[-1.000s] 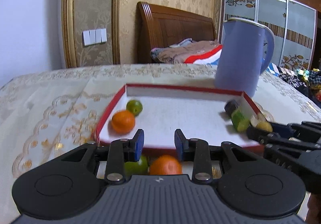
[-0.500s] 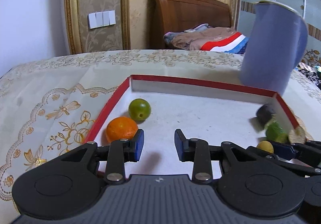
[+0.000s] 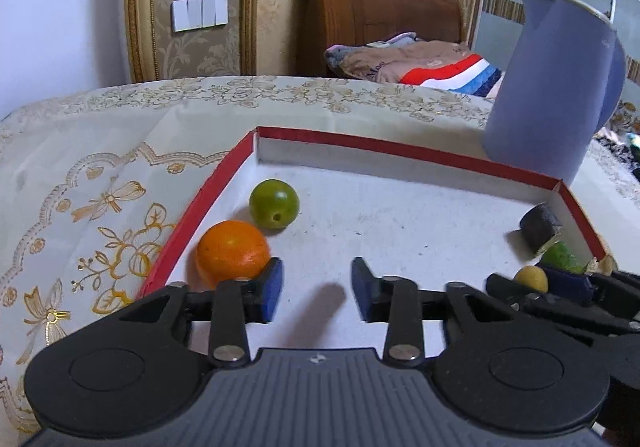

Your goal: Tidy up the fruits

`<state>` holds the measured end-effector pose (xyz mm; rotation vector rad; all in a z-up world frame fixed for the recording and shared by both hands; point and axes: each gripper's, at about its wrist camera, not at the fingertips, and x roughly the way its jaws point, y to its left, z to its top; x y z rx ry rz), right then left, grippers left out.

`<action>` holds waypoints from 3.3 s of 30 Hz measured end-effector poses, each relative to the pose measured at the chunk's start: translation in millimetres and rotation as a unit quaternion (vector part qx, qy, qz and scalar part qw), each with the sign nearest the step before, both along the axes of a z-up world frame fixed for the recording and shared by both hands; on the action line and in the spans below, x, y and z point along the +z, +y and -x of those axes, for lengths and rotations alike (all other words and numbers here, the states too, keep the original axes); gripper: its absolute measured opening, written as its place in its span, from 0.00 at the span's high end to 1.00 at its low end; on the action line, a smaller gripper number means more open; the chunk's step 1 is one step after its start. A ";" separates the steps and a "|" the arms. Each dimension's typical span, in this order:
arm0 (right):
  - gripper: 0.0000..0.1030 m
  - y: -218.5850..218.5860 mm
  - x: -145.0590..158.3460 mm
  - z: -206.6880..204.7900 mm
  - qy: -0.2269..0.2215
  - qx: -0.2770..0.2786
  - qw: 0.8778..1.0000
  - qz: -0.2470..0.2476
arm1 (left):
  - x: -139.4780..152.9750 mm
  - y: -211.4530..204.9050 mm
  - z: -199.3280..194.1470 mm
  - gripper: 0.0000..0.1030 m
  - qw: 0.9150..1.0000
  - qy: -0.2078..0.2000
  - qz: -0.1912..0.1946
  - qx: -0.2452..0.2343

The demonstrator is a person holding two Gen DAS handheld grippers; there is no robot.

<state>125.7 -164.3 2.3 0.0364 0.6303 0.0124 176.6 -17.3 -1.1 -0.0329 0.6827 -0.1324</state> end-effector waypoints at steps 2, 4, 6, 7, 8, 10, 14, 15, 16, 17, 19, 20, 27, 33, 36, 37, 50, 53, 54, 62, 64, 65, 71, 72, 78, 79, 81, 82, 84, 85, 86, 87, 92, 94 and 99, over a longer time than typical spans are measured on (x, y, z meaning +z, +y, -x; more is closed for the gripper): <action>0.53 -0.5 0.2 1.8 0.004 0.002 1.000 -0.009 | 1.5 0.9 2.5 0.44 1.000 -0.004 0.009 -0.007; 0.52 0.2 0.6 4.5 0.001 0.005 1.000 -0.009 | 3.6 -0.5 5.4 0.42 1.000 -0.011 0.007 -0.009; 0.46 -0.3 1.1 6.8 0.000 0.009 1.000 -0.016 | 6.4 -1.5 7.3 0.42 1.000 -0.017 0.000 -0.013; 0.45 -0.8 1.6 7.8 -0.001 0.011 1.000 -0.021 | 7.9 0.0 8.7 0.42 1.000 -0.019 0.004 -0.012; 0.42 -1.2 2.1 9.0 -0.002 0.014 1.000 -0.025 | 9.0 1.7 9.5 0.42 1.000 -0.021 0.011 -0.013; 0.38 -2.0 4.3 12.9 -0.009 0.017 0.999 -0.033 | 13.0 6.7 11.5 0.38 0.999 -0.025 0.024 -0.014; 0.29 -3.5 10.5 24.1 -0.034 0.025 0.998 -0.046 | 26.1 20.4 24.5 0.35 0.998 -0.057 0.036 -0.011; 0.27 -3.3 12.0 27.0 -0.041 0.027 0.998 -0.048 | 29.3 24.4 28.8 0.35 0.997 -0.063 0.037 -0.012; 0.26 -2.9 13.2 30.1 -0.047 0.029 0.997 -0.048 | 31.9 28.9 33.9 0.34 0.997 -0.069 0.038 -0.012; 0.24 -2.7 14.4 33.1 -0.054 0.028 0.997 -0.045 | 34.1 34.2 40.5 0.34 0.996 -0.075 0.038 -0.011; 0.19 -1.7 16.9 39.1 -0.068 0.026 0.997 -0.036 | 35.2 46.4 57.4 0.34 0.995 -0.089 0.034 -0.007; 0.14 -1.3 17.9 41.3 -0.074 0.021 0.997 -0.032 | 34.8 51.2 64.7 0.34 0.995 -0.093 0.032 -0.006; 0.08 -9.0 23.7 48.8 -0.094 0.002 0.995 -0.038 | 15.0 66.1 105.5 0.31 0.997 -0.065 0.023 -0.023; 0.08 -17.6 24.0 49.7 -0.098 -0.017 0.994 -0.050 | 4.3 49.2 133.0 0.31 0.996 -0.068 -0.021 -0.056; 0.08 -16.9 23.7 50.7 -0.100 -0.020 0.994 -0.047 | -1.8 42.2 134.0 0.31 0.996 -0.060 -0.038 -0.054; 0.08 -15.6 23.8 50.9 -0.102 -0.020 0.994 -0.044 | -3.9 40.2 133.0 0.31 0.996 -0.054 -0.043 -0.053; 0.06 -20.3 30.0 60.5 -0.116 -0.026 0.991 -0.055 | -3.9 52.0 137.1 0.74 0.997 -0.046 -0.020 -0.056; 0.06 -21.3 30.4 62.8 -0.117 -0.033 0.991 -0.053 | 6.1 53.0 130.0 0.74 0.997 -0.054 -0.015 -0.055; 0.06 -21.3 30.3 62.7 -0.117 -0.035 0.991 -0.050 | 9.3 51.9 125.3 0.74 0.997 -0.057 -0.018 -0.052; 0.06 -26.5 27.8 60.2 -0.091 -0.043 0.993 -0.057 | 33.8 45.8 73.3 0.74 0.997 -0.069 0.021 -0.033; 0.06 -25.8 23.9 62.5 -0.079 -0.037 0.994 -0.058 | 36.0 40.5 59.2 0.74 0.997 -0.069 0.019 -0.030; 0.06 -25.1 22.2 64.9 -0.076 -0.033 0.995 -0.058 | 35.9 37.4 51.4 0.74 0.997 -0.065 0.019 -0.029; 0.03 -14.0 20.8 75.0 -0.092 -0.023 0.995 -0.028 | 26.8 16.2 22.9 0.74 0.998 -0.055 -0.006 -0.027; 0.03 -12.9 20.4 74.7 -0.088 -0.020 0.996 -0.026 | 25.4 12.5 19.4 0.74 0.998 -0.053 -0.012 -0.027; 0.03 -7.2 19.5 75.2 -0.081 -0.005 0.996 -0.020 | 13.9 -3.1 7.4 0.74 0.998 -0.042 -0.043 -0.031; 0.03 -5.9 20.0 76.1 -0.083 -0.001 0.996 -0.022 | 12.8 -3.7 7.4 0.74 0.997 -0.045 -0.048 -0.029; 0.03 -3.8 20.6 77.5 -0.084 0.008 0.996 -0.024 | 12.7 -4.2 8.7 0.74 0.997 -0.051 -0.056 -0.026; 0.03 -2.2 20.9 77.7 -0.085 0.012 0.996 -0.022 | 13.3 -4.2 9.4 0.74 0.997 -0.052 -0.056 -0.029; 0.03 1.0 20.7 78.7 -0.086 0.019 0.996 -0.015 | 14.4 -3.3 11.4 0.74 0.997 -0.053 -0.052 -0.029; 0.03 2.1 20.5 79.4 -0.086 0.021 0.996 -0.014 | 14.5 -2.4 12.8 0.74 0.997 -0.054 -0.052 -0.027; 0.03 3.3 20.3 79.9 -0.087 0.024 0.996 -0.014 | 14.6 -1.9 13.9 0.74 0.997 -0.056 -0.053 -0.027; 0.03 4.3 20.0 79.5 -0.087 0.028 0.996 -0.012 | 14.6 -1.2 15.4 0.74 0.996 -0.057 -0.055 -0.026; 0.03 9.3 19.4 81.1 -0.088 0.038 0.995 -0.006 | 17.2 6.2 24.8 0.74 0.996 -0.065 -0.055 -0.016; 0.02 9.5 19.8 82.6 -0.090 0.040 0.995 -0.007 | 18.4 10.2 29.6 0.74 0.996 -0.070 -0.052 -0.012; 0.02 11.5 18.5 83.4 -0.091 0.042 0.995 -0.004 | 20.7 21.9 46.6 0.74 0.995 -0.084 -0.055 -0.003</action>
